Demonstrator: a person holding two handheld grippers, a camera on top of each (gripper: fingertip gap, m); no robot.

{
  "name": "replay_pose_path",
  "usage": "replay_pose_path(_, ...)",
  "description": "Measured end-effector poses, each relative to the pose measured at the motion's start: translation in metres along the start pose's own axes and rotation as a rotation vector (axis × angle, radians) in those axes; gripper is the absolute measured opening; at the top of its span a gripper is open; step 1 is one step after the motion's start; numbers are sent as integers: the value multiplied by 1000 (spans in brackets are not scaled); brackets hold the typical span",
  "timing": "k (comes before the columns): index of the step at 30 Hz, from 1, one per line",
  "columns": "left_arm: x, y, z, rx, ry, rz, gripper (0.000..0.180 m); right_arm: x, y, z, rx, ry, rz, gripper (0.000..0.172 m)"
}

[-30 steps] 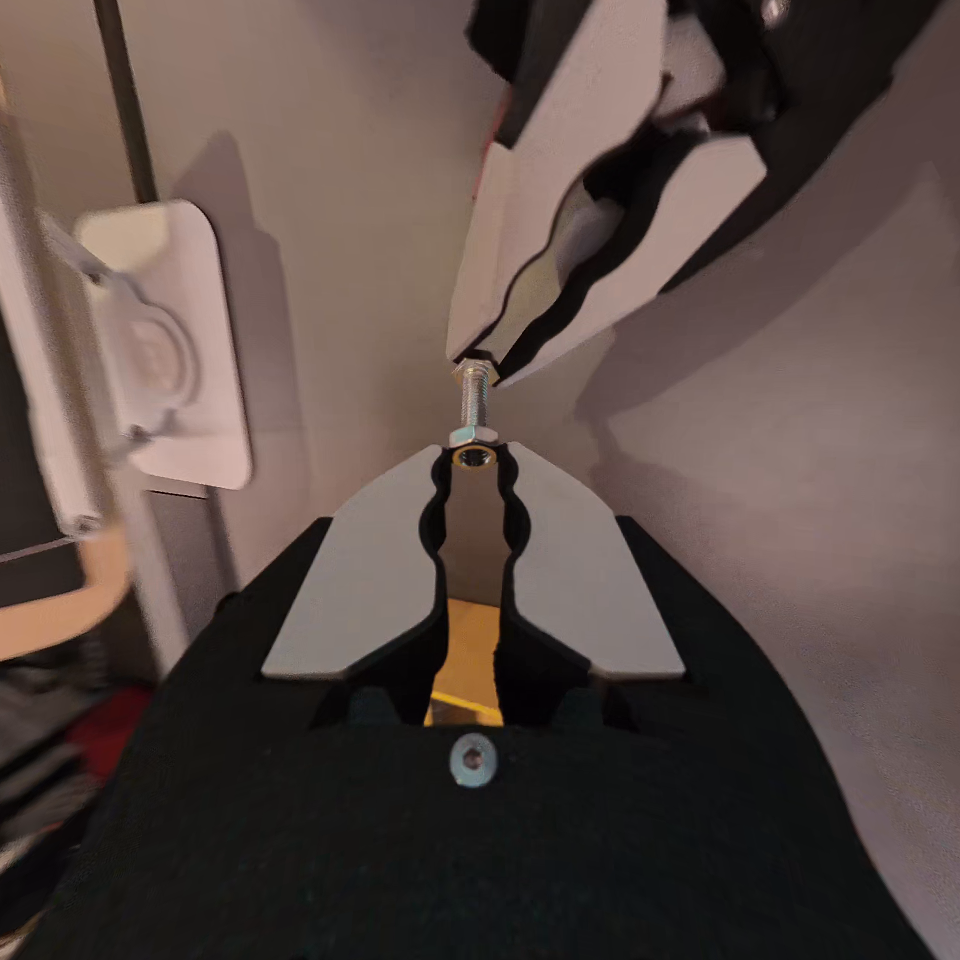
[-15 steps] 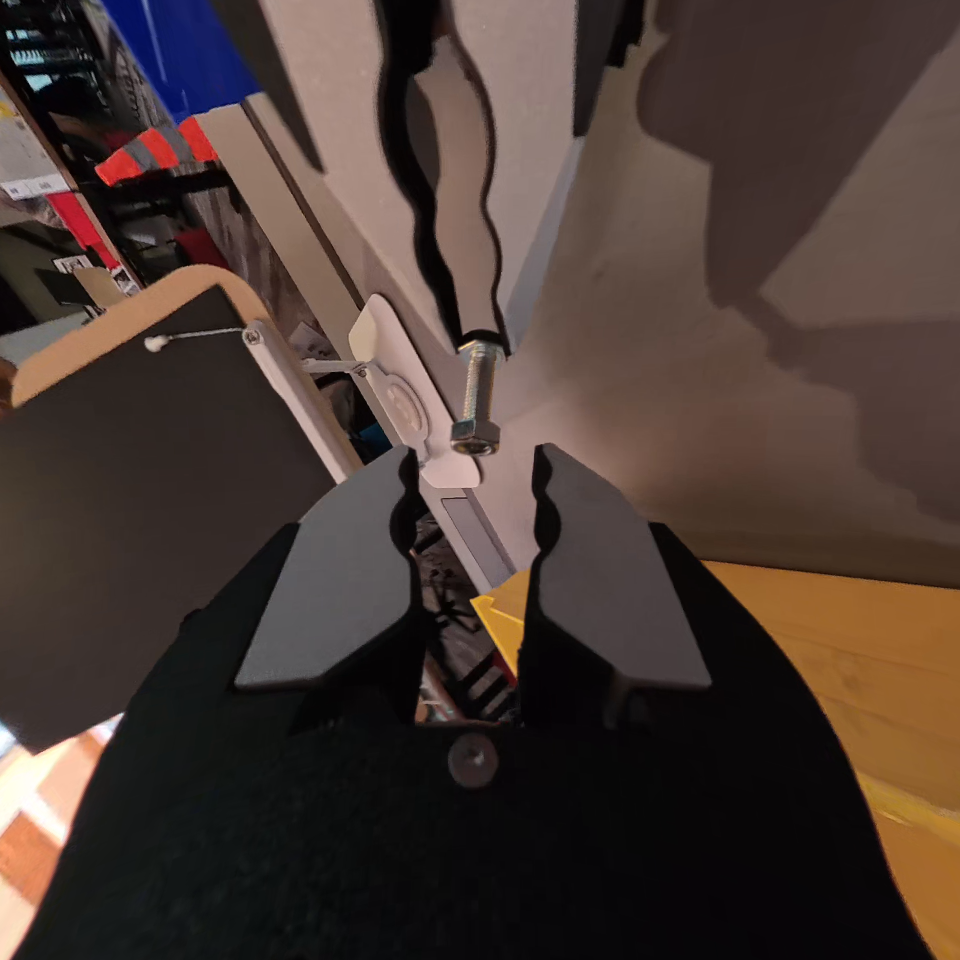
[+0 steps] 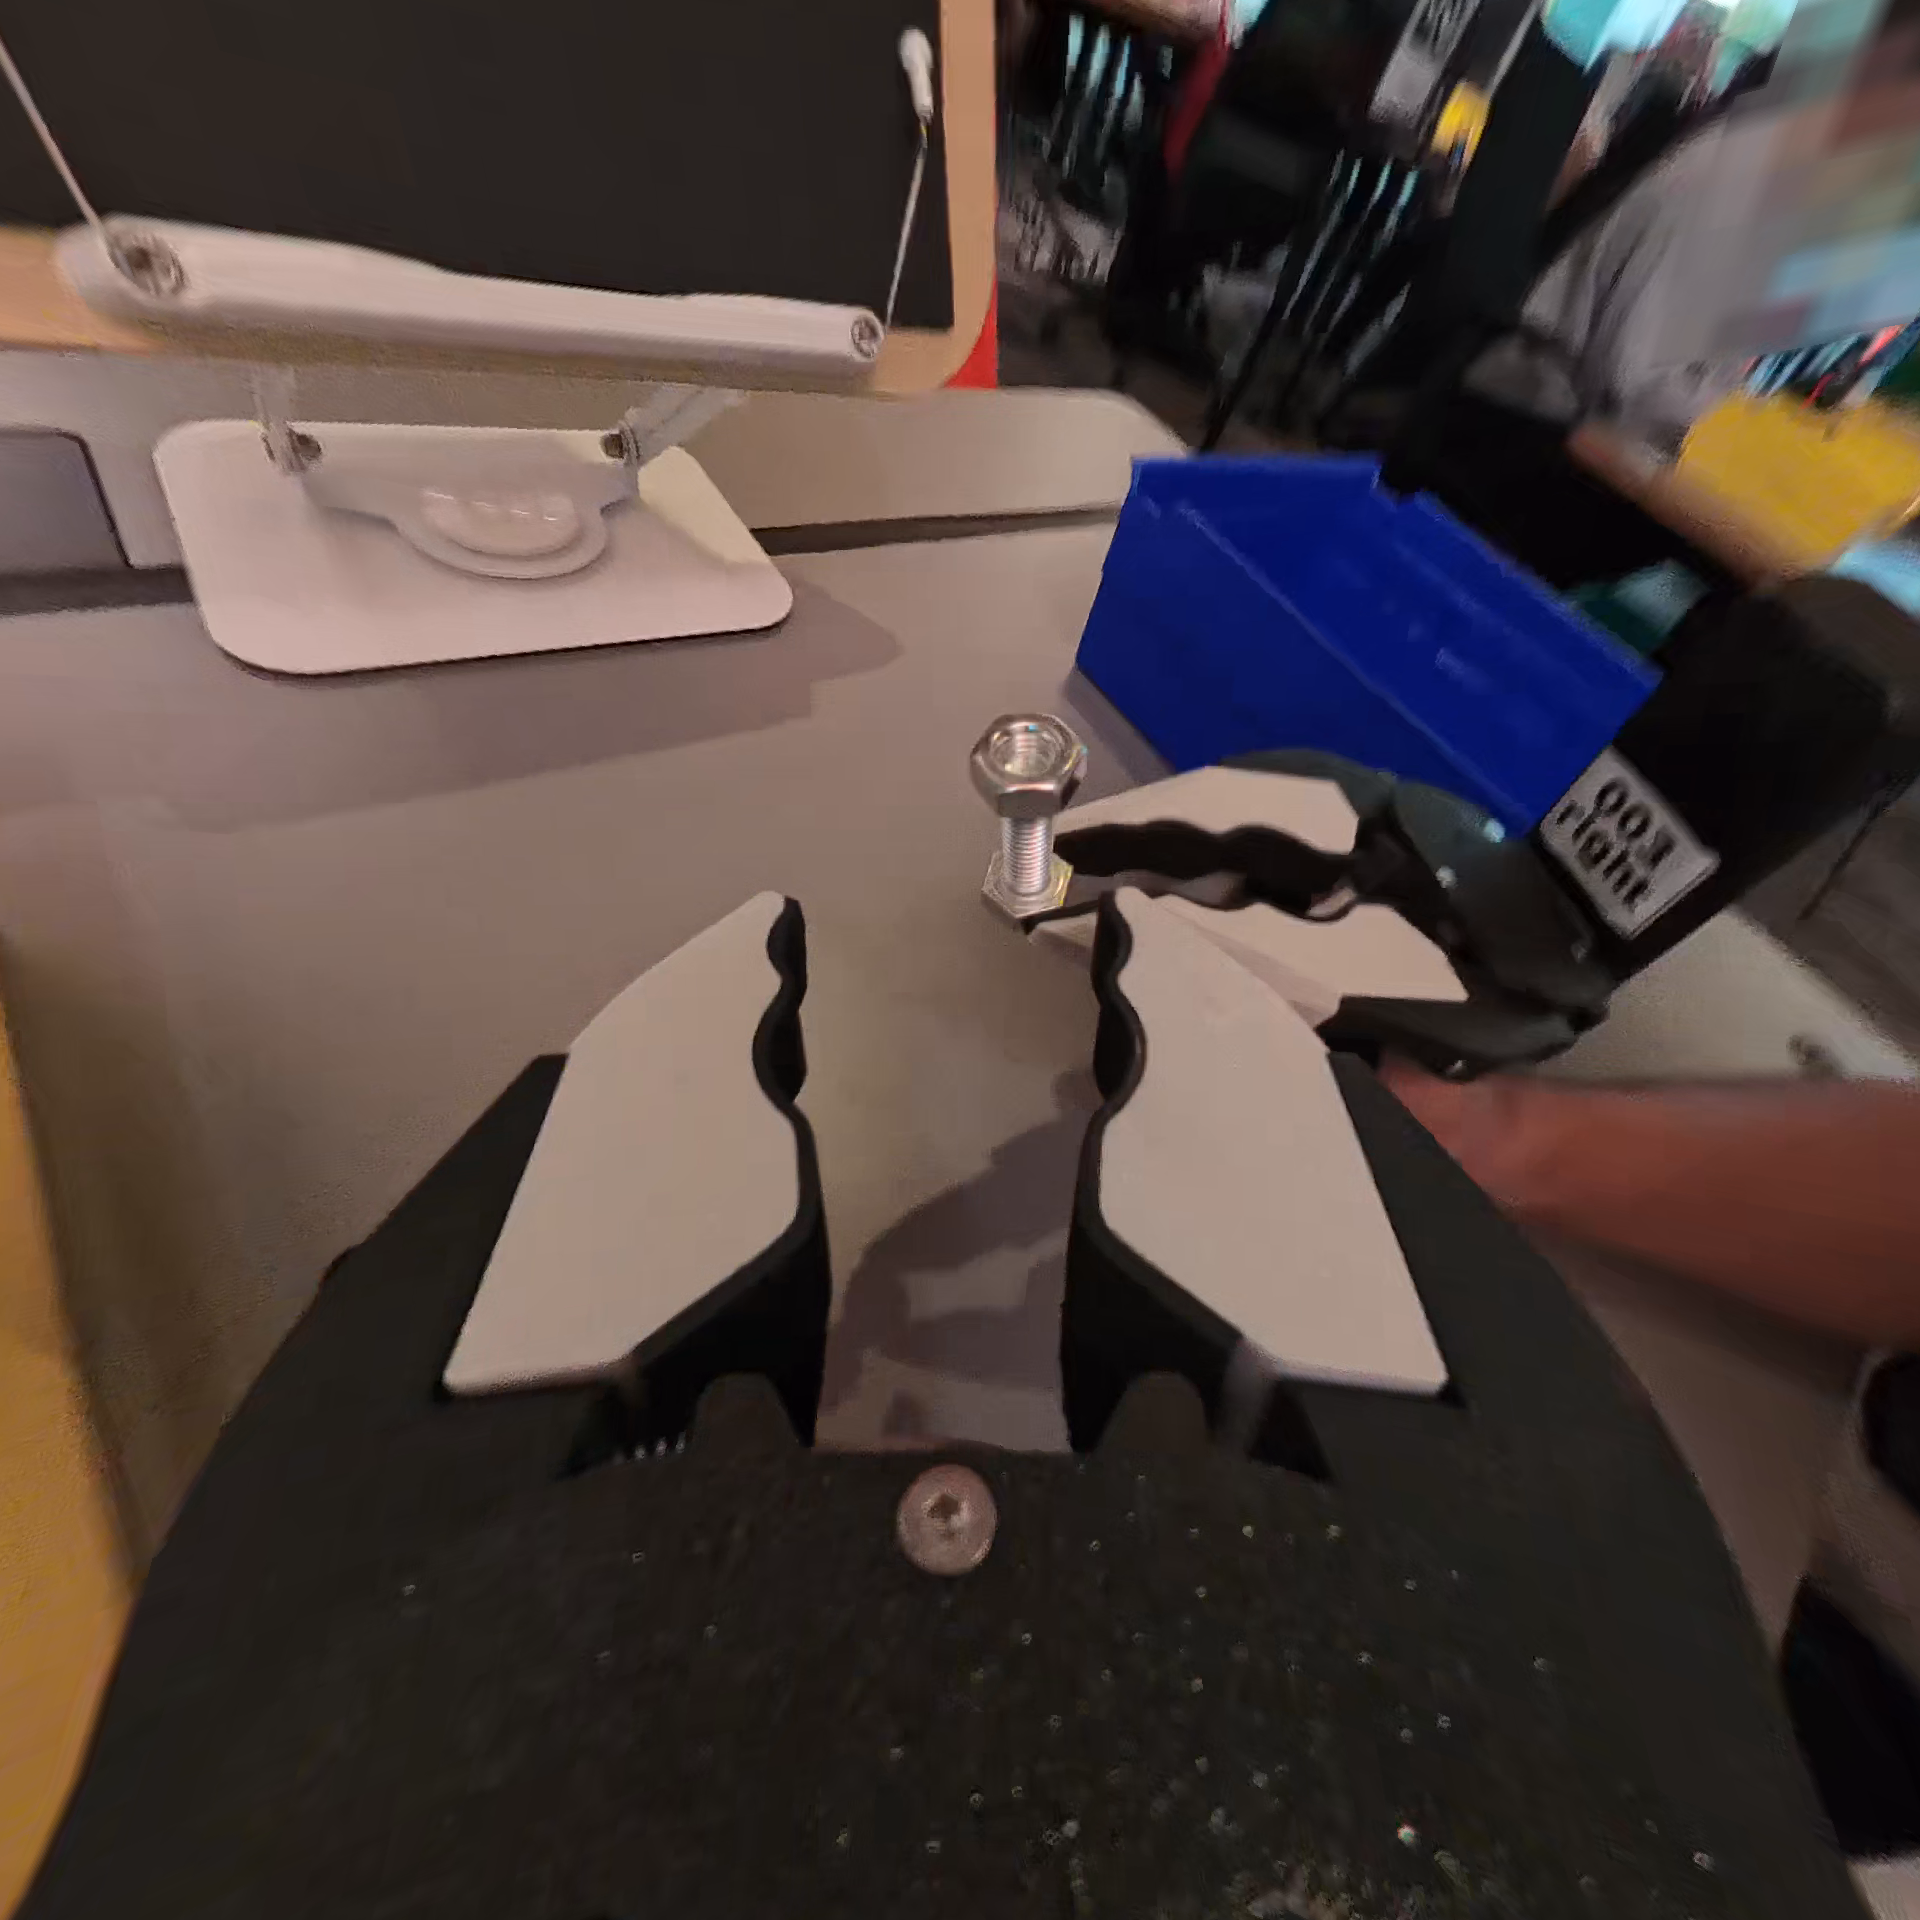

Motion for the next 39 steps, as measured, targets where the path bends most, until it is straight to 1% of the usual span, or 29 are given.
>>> replay_pose_path(2, -3, -2, -2, 88, 94, -18, 46, 0, 0, 0, -4, 1, 1, 17)
replay_pose_path(4, 0, -6, 2, 114, 210, 16, 46, 0, 2, -1, -6, -4, -4, 17)
replay_pose_path(5, 0, -6, 2, 104, 236, 46, 46, -1, 2, -2, -9, -7, -6, 17)
replay_pose_path(8, -4, 8, -1, -5, 262, 119, 49, -1, 5, -3, -16, -16, -14, 17)
replay_pose_path(11, -5, 19, 3, -73, 328, 198, 48, -1, 5, -4, -20, -18, -13, 17)
replay_pose_path(14, -8, 23, 6, -83, 337, 219, 43, -1, 4, -4, -17, -17, -7, 17)
replay_pose_path(17, -7, 22, 11, -52, 358, 191, 37, -2, 2, -4, -15, -18, 0, 17)
replay_pose_path(20, -8, 18, 12, -45, 338, 192, 28, -2, 2, -4, -18, -16, 6, 17)
replay_pose_path(24, -7, 15, 13, -2, 325, 131, 20, -2, 0, -3, -25, -9, 23, 17)
replay_pose_path(28, -4, 17, 17, -24, 304, 34, 18, 0, -3, 1, -62, 18, 57, 17)
replay_pose_path(31, 1, 22, 21, -42, 253, -114, 18, 1, -8, 6, -156, 60, 131, 17)
replay_pose_path(33, 7, 27, 26, -62, 200, -250, 18, 1, -13, 15, -257, 93, 220, 17)
replay_pose_path(35, 18, 32, 32, -93, 127, -398, 18, 1, -23, 26, -315, 116, 301, 17)
replay_pose_path(37, 36, 42, 41, -140, 60, -569, 18, 1, -38, 46, -370, 152, 412, 17)
replay_pose_path(39, 56, 54, 51, -191, -14, -727, 18, 1, -53, 66, -381, 168, 499, 16)
Point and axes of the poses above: each gripper's, where its closed fingertips meet, x back along the fingers, z out of its top, y = z × x across the jaws, the point moved 3 cm from there along x, back along the fingers, and after that the axes turned 5 degrees about x, right-handed, at the moved point
